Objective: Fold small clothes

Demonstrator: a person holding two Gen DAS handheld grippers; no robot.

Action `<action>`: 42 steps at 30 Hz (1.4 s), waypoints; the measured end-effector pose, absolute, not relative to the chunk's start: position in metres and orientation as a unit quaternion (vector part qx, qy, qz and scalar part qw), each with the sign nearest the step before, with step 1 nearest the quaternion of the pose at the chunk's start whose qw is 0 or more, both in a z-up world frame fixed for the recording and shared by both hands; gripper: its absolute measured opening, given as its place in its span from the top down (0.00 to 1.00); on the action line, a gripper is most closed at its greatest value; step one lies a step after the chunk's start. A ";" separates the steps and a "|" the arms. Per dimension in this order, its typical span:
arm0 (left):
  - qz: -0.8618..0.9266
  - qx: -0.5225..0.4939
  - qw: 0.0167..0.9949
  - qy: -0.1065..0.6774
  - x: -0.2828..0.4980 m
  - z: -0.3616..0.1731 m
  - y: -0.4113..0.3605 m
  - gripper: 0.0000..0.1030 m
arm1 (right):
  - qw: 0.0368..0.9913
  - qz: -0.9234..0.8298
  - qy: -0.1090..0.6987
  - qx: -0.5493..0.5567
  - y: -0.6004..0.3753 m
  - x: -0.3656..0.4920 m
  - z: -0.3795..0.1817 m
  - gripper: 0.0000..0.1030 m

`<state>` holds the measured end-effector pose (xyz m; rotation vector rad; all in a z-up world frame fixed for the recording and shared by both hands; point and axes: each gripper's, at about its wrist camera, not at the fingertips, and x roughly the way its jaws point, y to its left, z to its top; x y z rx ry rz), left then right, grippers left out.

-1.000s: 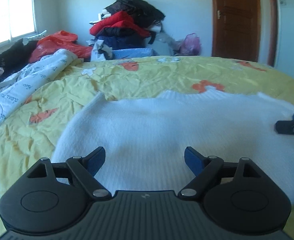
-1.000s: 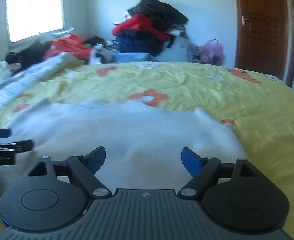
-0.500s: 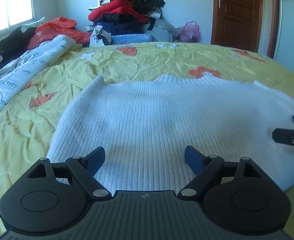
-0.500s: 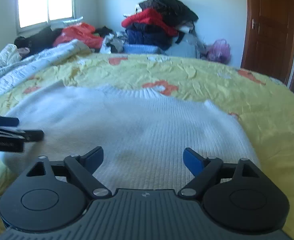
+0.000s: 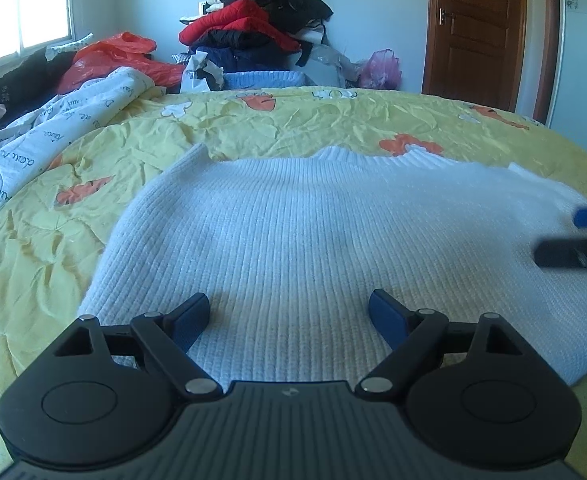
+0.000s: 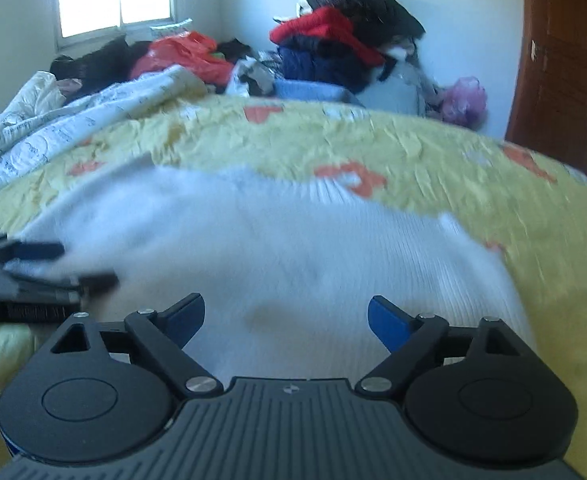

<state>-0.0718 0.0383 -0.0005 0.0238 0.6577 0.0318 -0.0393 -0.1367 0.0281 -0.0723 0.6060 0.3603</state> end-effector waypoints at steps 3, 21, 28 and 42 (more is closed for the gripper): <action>0.013 0.011 0.947 0.321 -0.073 -0.001 0.039 0.15 | 0.940 0.188 0.279 -0.062 -0.118 -0.021 0.033 0.08; 0.031 -0.123 0.954 0.271 -0.145 0.019 0.075 0.14 | 0.915 0.219 0.337 -0.024 -0.088 0.055 -0.008 0.02; 0.085 -0.308 0.895 0.310 -0.140 0.001 0.127 0.14 | 0.917 0.220 0.334 -0.022 -0.090 0.056 -0.007 0.02; 0.153 -0.361 0.871 0.296 -0.102 -0.002 0.142 0.69 | 0.917 0.228 0.326 0.003 -0.098 0.054 -0.006 0.02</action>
